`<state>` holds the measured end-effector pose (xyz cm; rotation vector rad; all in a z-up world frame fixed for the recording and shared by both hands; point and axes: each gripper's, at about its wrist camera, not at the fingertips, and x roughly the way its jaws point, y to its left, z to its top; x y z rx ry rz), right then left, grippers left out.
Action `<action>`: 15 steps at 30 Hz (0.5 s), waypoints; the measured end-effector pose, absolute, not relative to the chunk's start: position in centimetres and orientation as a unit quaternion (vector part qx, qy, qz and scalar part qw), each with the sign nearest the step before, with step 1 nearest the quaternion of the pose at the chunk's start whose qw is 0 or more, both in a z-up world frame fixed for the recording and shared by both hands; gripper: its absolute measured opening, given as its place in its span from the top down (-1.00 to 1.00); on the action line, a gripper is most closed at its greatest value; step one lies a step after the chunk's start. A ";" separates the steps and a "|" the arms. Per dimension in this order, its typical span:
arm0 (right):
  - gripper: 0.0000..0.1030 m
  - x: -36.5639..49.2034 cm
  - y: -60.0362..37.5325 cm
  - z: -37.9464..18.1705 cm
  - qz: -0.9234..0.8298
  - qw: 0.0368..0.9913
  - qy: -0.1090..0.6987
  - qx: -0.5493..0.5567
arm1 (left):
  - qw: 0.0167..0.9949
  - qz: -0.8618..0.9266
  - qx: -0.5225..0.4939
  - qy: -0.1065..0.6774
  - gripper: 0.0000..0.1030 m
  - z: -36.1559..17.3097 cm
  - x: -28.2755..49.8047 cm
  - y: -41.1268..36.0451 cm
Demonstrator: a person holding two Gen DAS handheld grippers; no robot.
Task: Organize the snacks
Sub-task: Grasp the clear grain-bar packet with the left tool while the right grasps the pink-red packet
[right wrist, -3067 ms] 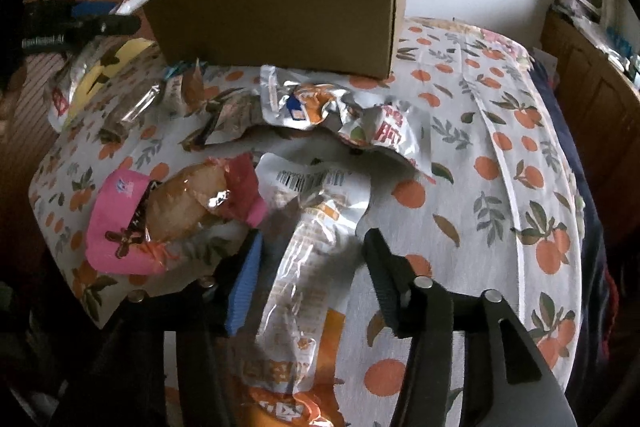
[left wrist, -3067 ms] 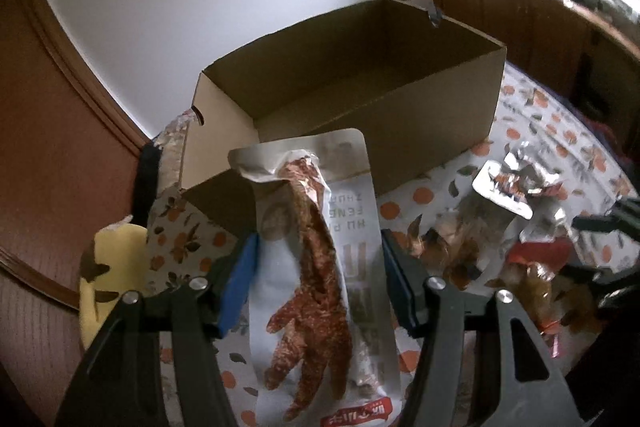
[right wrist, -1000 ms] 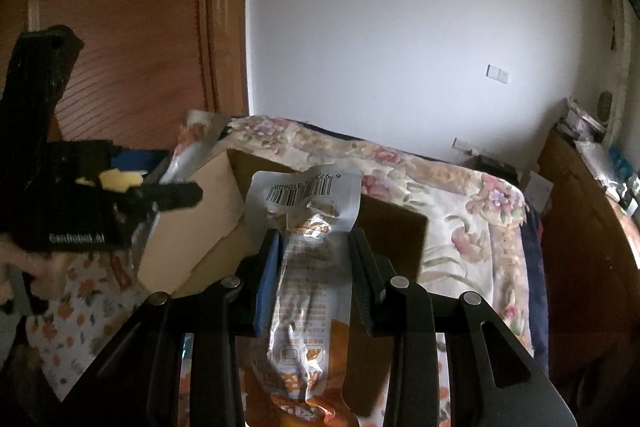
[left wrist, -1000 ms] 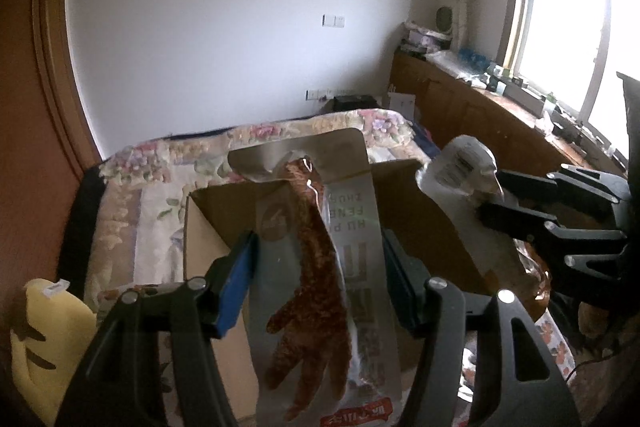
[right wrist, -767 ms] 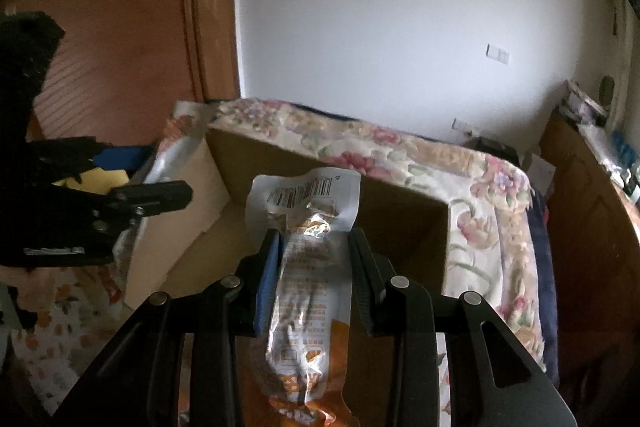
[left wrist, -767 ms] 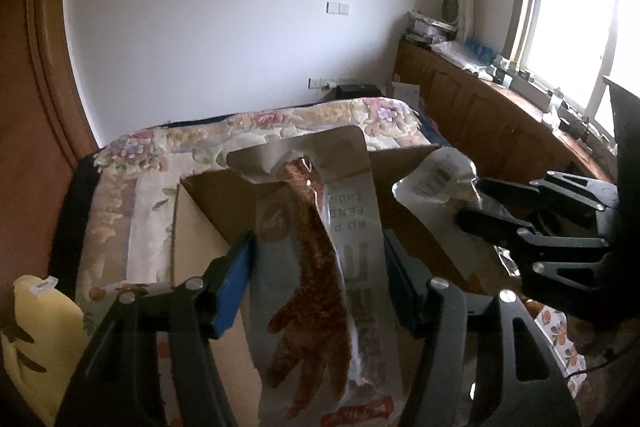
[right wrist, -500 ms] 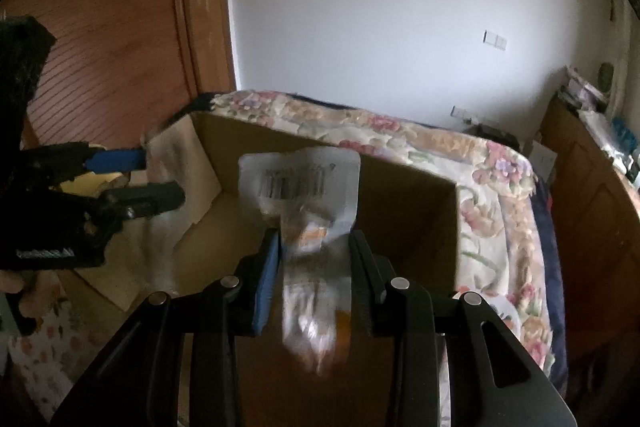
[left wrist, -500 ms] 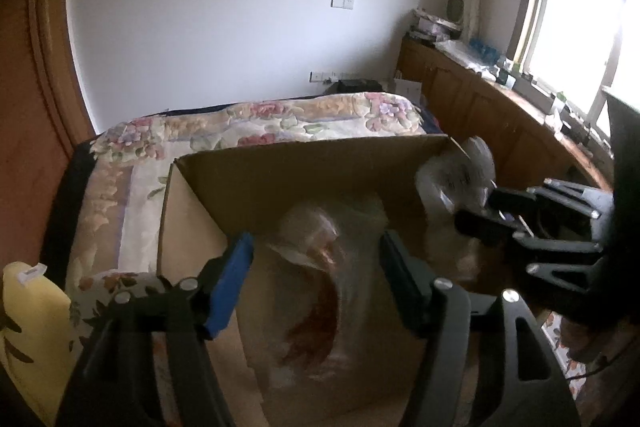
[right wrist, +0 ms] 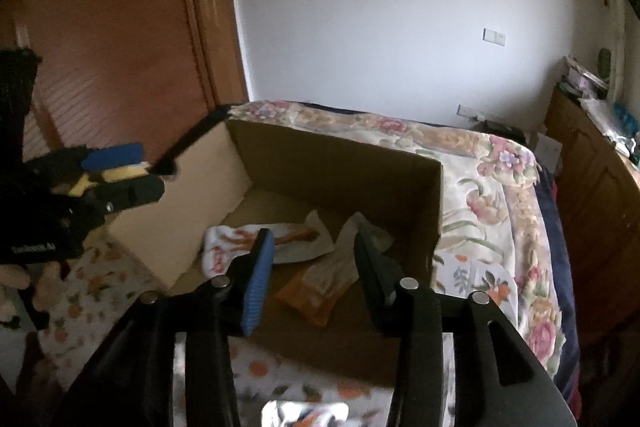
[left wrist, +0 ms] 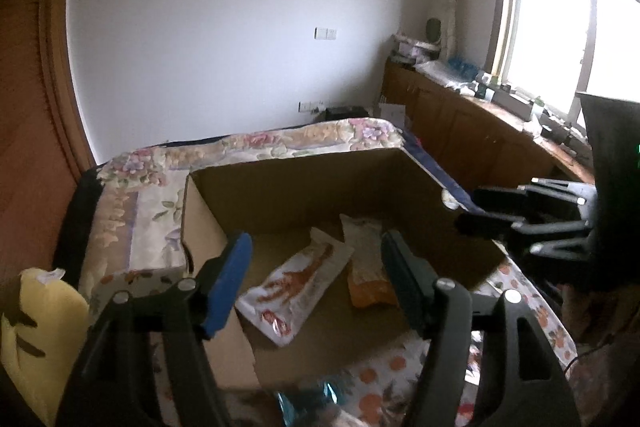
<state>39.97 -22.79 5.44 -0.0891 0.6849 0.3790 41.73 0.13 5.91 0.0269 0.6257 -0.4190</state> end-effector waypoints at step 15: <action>-0.11 24.3 -25.1 1.1 0.195 0.910 0.366 0.005 | 0.916 -0.192 0.023 0.351 -0.31 -2.5 29.9 2.0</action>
